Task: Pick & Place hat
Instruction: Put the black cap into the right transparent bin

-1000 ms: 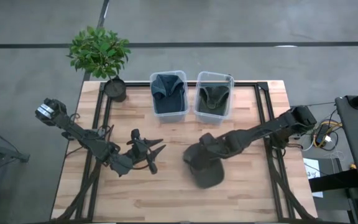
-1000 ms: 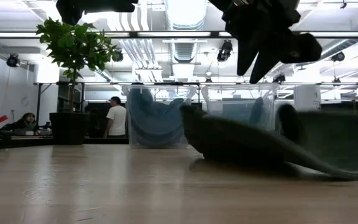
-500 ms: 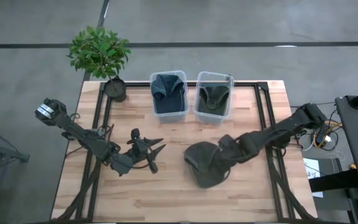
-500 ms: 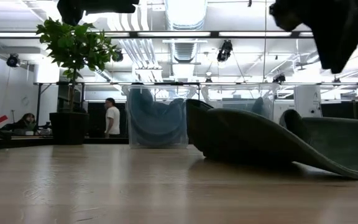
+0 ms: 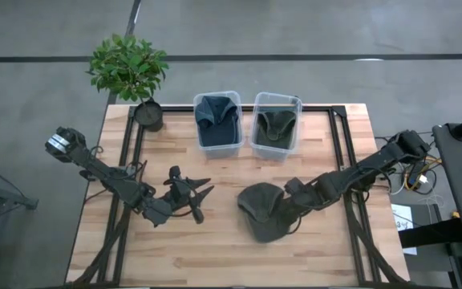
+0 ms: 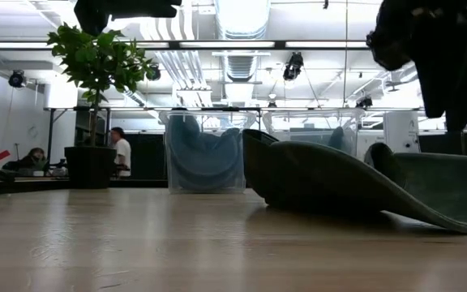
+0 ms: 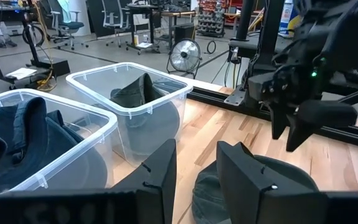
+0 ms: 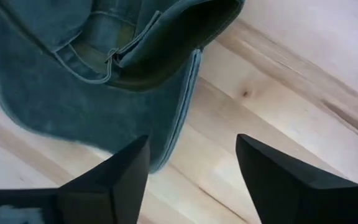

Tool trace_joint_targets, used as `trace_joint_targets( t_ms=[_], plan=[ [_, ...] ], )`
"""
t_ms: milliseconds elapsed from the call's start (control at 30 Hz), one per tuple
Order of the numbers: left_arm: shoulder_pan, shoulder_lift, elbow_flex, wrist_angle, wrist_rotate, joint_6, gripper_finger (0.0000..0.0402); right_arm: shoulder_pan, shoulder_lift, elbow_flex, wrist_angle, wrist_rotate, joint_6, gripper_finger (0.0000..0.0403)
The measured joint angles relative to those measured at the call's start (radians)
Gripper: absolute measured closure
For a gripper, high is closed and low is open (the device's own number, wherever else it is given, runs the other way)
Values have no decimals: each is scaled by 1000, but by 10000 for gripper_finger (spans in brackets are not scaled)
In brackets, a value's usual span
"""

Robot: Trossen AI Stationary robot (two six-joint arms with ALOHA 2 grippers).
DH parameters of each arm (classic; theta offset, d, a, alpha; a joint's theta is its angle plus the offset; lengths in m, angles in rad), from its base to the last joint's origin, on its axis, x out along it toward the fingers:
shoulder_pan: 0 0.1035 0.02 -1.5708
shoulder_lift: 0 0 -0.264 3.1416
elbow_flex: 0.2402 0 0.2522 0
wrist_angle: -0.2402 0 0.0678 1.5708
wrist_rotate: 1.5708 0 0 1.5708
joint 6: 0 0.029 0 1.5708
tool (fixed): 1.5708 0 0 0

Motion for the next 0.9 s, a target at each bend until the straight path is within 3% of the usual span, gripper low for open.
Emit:
trace_joint_targets(
  t_ms=[267,433,567,700,900],
  plan=[
    [5,0,0,0,0,-11,294,-7,-5,-157,244,37,-10,141],
    [10,0,0,1,0,-16,294,-14,-5,-256,474,42,-11,149],
    [13,0,0,0,0,-16,294,-21,-3,-315,542,48,14,166],
    [17,0,0,0,0,-16,294,-21,-3,-337,565,52,50,206],
    [22,0,0,0,0,-16,294,-23,-3,-332,566,84,60,328]
  ],
)
